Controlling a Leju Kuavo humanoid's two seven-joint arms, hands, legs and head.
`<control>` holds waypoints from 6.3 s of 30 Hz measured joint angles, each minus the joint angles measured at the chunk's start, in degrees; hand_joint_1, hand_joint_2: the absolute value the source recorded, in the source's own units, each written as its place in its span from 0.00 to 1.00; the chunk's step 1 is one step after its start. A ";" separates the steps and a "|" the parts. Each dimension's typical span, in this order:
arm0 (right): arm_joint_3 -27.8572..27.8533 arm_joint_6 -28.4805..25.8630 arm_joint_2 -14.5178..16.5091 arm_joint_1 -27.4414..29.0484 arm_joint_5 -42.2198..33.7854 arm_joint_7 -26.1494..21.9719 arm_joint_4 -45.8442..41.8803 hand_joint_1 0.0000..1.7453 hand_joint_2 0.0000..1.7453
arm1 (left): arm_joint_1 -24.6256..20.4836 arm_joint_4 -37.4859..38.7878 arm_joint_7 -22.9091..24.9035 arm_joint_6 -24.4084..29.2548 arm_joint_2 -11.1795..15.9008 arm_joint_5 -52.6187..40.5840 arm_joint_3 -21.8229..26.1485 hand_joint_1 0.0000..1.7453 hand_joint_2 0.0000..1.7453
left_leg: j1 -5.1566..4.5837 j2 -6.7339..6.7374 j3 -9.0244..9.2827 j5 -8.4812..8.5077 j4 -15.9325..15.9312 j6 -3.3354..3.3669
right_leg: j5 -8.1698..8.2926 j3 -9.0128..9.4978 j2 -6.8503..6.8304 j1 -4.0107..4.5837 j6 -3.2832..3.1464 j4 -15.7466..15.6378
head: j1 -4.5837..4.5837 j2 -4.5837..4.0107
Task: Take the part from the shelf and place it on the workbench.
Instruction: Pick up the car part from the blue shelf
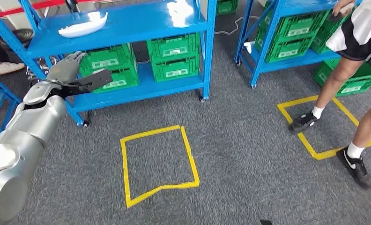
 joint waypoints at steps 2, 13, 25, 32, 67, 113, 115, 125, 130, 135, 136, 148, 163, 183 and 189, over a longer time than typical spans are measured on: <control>-0.01 -0.03 0.00 -0.02 0.00 -0.01 0.00 0.00 0.00 | 0.12 0.15 0.31 -0.07 0.27 0.01 -0.15 0.00 0.00 | 0.07 0.01 -4.47 -2.35 6.46 -0.33 | -0.90 1.11 0.26 0.00 -0.35 -0.15 | -0.05 0.00; -0.02 0.15 0.02 -0.01 0.21 -0.03 0.01 0.00 0.00 | 0.26 0.47 1.82 -0.10 1.41 0.27 -1.08 0.00 0.00 | -0.28 -0.07 -2.60 5.92 -7.41 2.40 | -5.16 6.59 0.67 0.34 1.72 0.35 | -0.05 0.00; -0.15 0.13 0.01 0.27 0.44 -0.01 0.02 0.00 0.00 | 0.44 0.67 2.44 0.01 1.68 0.47 -1.66 0.00 0.00 | -0.33 -0.52 5.32 -0.99 -7.95 2.57 | 2.77 -3.05 0.14 1.01 1.15 -0.14 | 0.07 0.00; -0.50 0.11 0.00 0.18 0.40 -0.02 0.02 0.00 0.00 | 0.29 0.48 2.47 0.05 1.77 0.67 -2.02 0.00 0.00 | -0.18 -0.33 -0.24 -1.93 3.60 0.64 | 0.28 1.50 0.42 0.72 -0.92 -1.66 | 0.01 0.00; -0.84 0.31 0.00 0.23 1.39 -0.01 0.17 0.00 0.00 | 1.11 0.66 3.26 0.31 3.27 0.80 -2.57 0.00 0.00 | -0.19 -0.17 -5.45 -5.85 4.88 0.28 | -3.85 6.00 0.70 0.75 -1.23 -0.90 | -0.52 0.00; -0.86 0.28 0.04 -0.16 1.90 0.07 0.35 0.00 0.00 | 1.48 0.85 3.61 -3.31 3.32 2.70 -3.44 0.00 0.00 | 0.12 -0.62 3.62 2.00 -8.20 2.82 | -13.76 -5.29 0.33 1.02 1.40 12.38 | -0.19 0.00; -0.91 0.23 0.02 0.03 1.90 0.11 0.36 0.00 0.00 | 1.65 1.13 3.72 -5.69 3.26 4.52 -3.32 0.00 0.50 | -0.08 -0.69 5.63 0.19 -8.07 2.59 | -6.09 -5.46 0.39 1.54 0.44 5.29 | -0.18 0.00; -1.95 0.09 0.11 -0.09 1.74 -0.01 0.37 0.00 0.00 | 2.24 1.09 4.72 -9.79 3.45 8.36 -1.59 0.00 1.00 | -0.12 -0.62 -0.53 -5.87 5.58 -0.44 | 2.68 -1.27 0.92 1.28 -2.28 -1.17 | -0.37 0.00; -2.35 0.15 0.12 -0.03 1.72 0.04 0.38 0.00 0.00 | 2.39 1.14 2.67 -12.81 4.09 10.98 -0.51 0.00 0.75 | 0.06 -0.39 -0.87 1.00 -2.39 -0.44 | 0.70 0.73 1.11 1.23 -1.77 -0.66 | -0.36 0.00; -2.91 0.14 0.16 -0.05 1.61 0.04 0.39 0.00 0.00 | 2.41 0.93 0.29 -13.34 4.61 12.56 0.65 0.00 0.00 | -0.31 -0.37 0.85 3.79 -8.40 0.64 | 0.08 0.94 1.20 1.50 -1.00 -0.59 | -0.54 0.00; -3.02 0.15 0.16 -0.01 1.57 -0.01 0.39 0.00 0.00 | 2.45 0.89 -0.01 -13.16 4.63 12.71 0.79 0.00 0.00 | -0.27 -0.45 0.85 3.95 -8.50 0.61 | 0.10 1.01 1.17 1.55 -1.17 -0.69 | -0.55 0.00; -3.53 0.16 0.15 -0.10 1.20 -0.28 0.39 0.00 0.00 | 2.46 0.62 -0.31 -11.21 4.45 13.12 0.95 0.00 0.00 | -0.48 -0.59 0.86 3.85 -8.49 1.50 | 0.33 1.55 1.07 1.37 -0.09 -1.63 | -0.54 -0.01; -4.25 0.16 0.13 -0.17 1.36 -0.17 0.39 0.00 0.00 | 2.16 0.50 0.38 -10.81 3.12 13.82 0.96 0.00 0.00 | 1.17 0.62 0.69 5.86 -9.93 1.90 | -4.54 -1.25 0.28 -1.08 3.53 8.35 | -0.37 -0.01; -4.69 0.14 0.41 -0.34 1.55 -0.02 0.39 0.00 0.00 | 2.21 0.02 -0.11 -10.14 3.11 13.82 0.95 0.00 0.00 | -0.43 0.36 5.52 -1.72 -7.27 0.81 | 2.43 -2.93 0.67 0.09 1.05 1.36 | -0.44 -0.01; -4.75 -0.07 0.43 -0.28 1.58 0.01 0.39 0.00 0.00 | 2.21 0.06 1.17 -9.28 2.75 12.22 0.83 0.00 0.00 | -0.04 0.54 4.41 1.48 -9.00 2.64 | -3.17 -6.56 0.44 0.12 2.48 9.56 | -0.42 0.00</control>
